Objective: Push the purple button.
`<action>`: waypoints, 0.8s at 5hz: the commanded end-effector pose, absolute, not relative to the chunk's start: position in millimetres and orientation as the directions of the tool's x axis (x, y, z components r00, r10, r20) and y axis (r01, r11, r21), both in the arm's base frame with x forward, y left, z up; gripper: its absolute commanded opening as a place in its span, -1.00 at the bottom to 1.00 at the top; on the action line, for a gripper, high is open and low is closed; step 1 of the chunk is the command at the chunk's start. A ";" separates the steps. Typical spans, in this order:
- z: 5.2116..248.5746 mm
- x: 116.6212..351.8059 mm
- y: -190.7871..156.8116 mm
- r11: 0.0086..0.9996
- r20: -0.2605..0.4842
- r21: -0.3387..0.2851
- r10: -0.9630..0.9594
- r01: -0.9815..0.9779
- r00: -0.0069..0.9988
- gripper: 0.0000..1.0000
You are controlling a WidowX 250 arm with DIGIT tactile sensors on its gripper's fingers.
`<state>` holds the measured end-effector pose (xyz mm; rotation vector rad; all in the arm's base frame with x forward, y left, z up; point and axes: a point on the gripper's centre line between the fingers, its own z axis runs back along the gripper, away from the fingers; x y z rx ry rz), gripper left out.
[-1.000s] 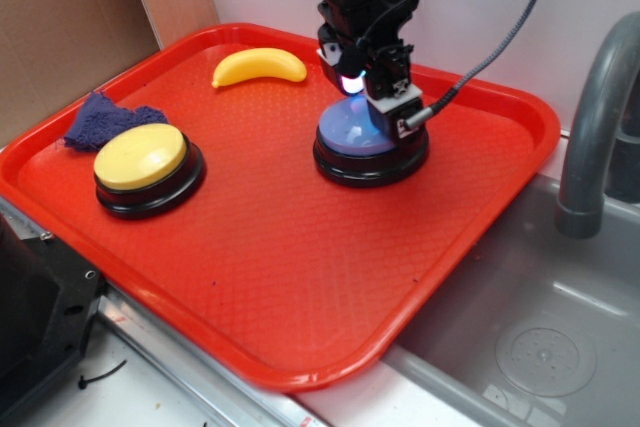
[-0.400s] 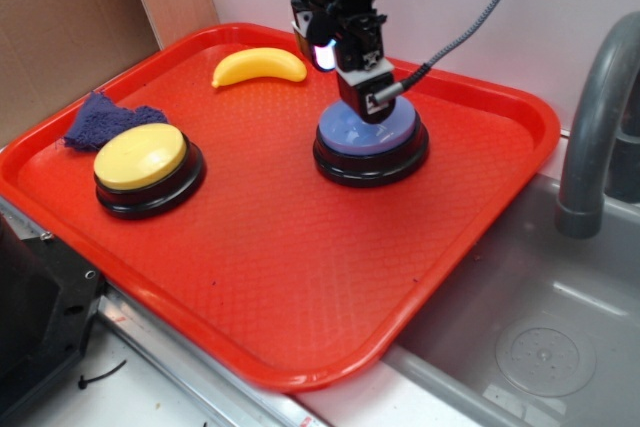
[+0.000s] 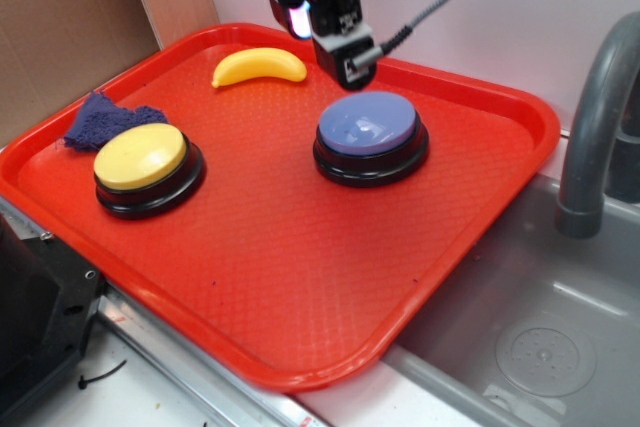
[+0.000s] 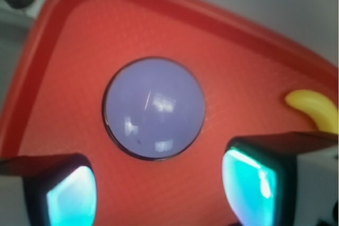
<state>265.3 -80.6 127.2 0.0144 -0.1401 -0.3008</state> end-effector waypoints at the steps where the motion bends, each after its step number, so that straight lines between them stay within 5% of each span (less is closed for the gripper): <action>1: 151.7 259.4 -81.8 0.959 0.196 0.027 -0.283 0.284 0.939 1.00; 4: 171.1 250.5 -86.2 0.956 0.200 0.039 -0.292 0.290 0.935 1.00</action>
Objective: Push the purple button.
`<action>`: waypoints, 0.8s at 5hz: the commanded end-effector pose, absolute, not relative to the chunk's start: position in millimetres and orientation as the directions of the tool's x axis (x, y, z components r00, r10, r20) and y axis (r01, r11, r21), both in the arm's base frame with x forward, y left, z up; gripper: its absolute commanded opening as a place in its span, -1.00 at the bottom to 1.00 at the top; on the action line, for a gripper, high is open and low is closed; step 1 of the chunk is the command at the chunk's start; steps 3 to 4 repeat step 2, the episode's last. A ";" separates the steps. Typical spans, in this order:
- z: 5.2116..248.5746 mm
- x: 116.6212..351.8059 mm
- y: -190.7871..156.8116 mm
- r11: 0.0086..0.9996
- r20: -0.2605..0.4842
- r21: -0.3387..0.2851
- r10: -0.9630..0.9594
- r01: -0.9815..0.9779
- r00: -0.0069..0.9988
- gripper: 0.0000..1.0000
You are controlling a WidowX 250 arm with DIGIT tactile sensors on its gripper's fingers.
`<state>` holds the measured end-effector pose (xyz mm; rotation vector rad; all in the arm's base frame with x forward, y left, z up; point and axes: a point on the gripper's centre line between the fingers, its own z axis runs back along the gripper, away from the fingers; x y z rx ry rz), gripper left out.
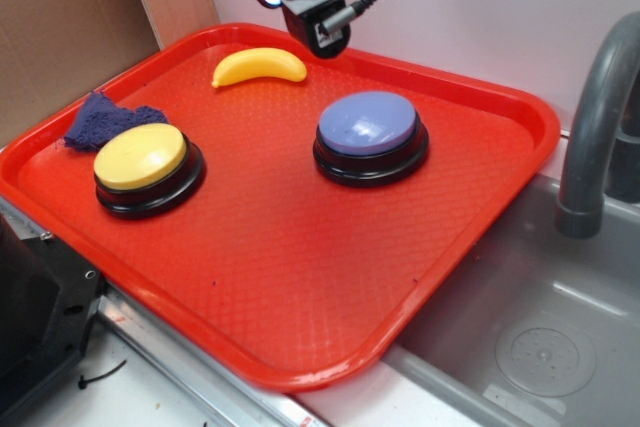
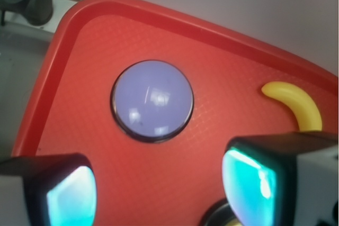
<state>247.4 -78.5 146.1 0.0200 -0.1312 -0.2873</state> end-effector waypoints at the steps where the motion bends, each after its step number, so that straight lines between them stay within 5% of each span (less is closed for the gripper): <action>1: 178.4 246.9 -88.3 0.957 0.204 0.047 -0.289 0.286 0.935 1.00; 4: 187.4 241.6 -89.0 0.951 0.215 0.022 -0.307 0.310 0.927 1.00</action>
